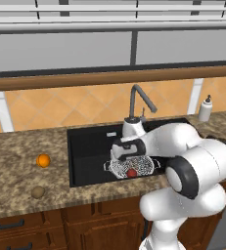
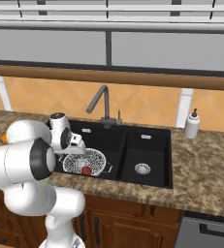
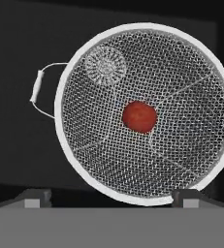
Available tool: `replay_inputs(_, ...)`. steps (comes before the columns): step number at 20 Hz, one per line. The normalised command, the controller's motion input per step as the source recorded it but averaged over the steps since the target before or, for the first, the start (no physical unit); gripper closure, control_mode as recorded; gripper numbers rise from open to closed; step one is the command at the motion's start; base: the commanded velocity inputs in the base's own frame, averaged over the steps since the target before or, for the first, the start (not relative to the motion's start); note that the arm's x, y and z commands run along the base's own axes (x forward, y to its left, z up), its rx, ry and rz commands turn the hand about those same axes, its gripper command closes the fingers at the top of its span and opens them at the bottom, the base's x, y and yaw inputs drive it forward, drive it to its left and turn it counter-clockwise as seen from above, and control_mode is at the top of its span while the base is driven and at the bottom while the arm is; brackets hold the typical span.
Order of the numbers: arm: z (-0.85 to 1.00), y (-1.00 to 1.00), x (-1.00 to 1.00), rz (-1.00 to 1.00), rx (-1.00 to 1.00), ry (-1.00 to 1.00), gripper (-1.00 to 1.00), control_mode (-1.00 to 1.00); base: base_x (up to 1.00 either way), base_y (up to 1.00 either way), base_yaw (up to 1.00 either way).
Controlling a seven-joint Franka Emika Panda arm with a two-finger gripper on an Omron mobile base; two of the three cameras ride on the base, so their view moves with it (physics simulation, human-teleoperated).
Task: Put the colander in the sink, put the kiwi, orange, apple in the colander, and turn on the sink faucet and pour water over the colander.
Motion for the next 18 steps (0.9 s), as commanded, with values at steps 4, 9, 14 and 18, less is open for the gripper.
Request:
replay_inputs(4, 0.83, 0.37, -0.54, 0.03, 0.01, -0.08, -1.00, -1.00, 0.00, 0.00, 0.00)
replay_inputs(9, 0.81, 0.52, -0.41, 0.06, 0.00, 0.00, -1.00, -1.00, 0.00, 0.00, 0.00)
replay_inputs(14, 0.60, 0.62, -0.25, 0.10, 0.08, -0.01, -1.00, -1.00, 0.00, 0.00, 0.00)
replay_inputs(18, 0.32, 0.71, -0.07, 0.06, 0.03, -0.09, -1.00, -1.00, 0.00, 0.00, 0.00)
